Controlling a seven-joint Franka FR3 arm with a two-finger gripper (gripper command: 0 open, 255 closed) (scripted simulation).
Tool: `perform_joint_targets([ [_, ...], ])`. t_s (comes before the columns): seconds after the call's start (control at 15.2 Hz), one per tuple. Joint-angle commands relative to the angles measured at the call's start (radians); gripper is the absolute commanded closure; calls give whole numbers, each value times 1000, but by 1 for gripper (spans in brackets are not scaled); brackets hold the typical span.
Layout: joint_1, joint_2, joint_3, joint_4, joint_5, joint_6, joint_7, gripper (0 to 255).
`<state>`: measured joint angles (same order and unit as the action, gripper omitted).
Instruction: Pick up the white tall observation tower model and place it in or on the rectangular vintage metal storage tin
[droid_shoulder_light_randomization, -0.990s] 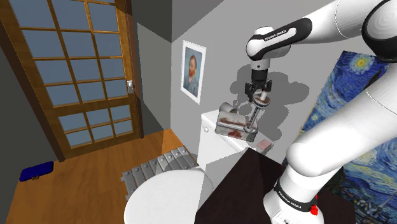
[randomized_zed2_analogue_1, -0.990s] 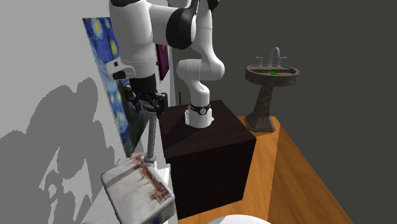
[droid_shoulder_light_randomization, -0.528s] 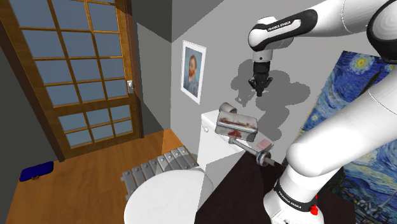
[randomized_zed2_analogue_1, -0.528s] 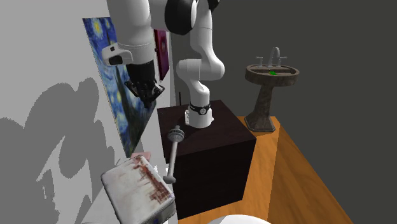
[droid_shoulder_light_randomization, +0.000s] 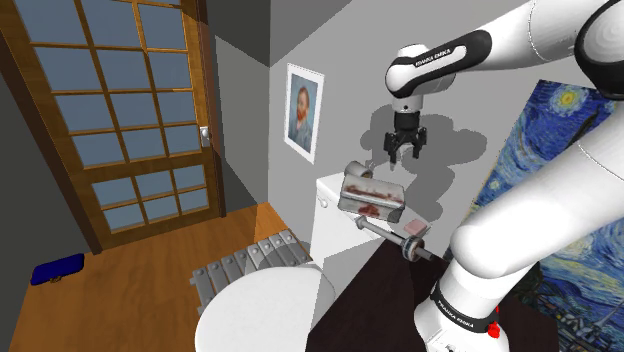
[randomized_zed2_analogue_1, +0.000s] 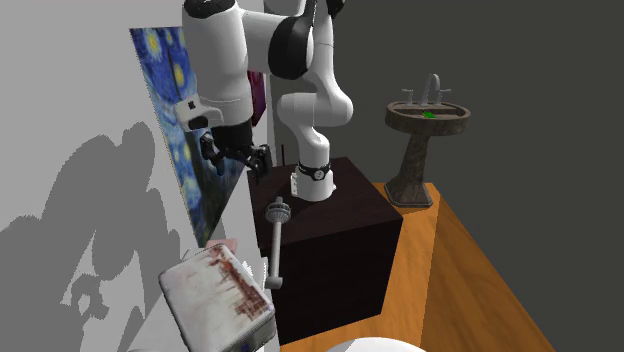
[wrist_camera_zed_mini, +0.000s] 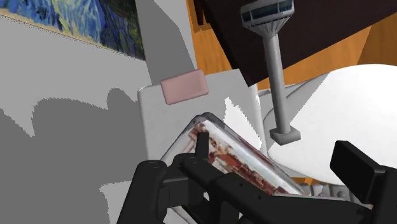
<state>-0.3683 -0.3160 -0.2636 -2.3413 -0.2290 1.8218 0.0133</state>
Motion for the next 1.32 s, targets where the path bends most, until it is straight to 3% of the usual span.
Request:
perform_joint_targets([
  [0.0,8,15,1,-57,-4,59,-7,0],
  [0.73,38,168,-4,-306,-43,387,-67,0],
  [1.06,49,297,-1,-382,-65,560,-87,0],
  [1.25,46,332,-4,-395,-71,606,-86,0],
])
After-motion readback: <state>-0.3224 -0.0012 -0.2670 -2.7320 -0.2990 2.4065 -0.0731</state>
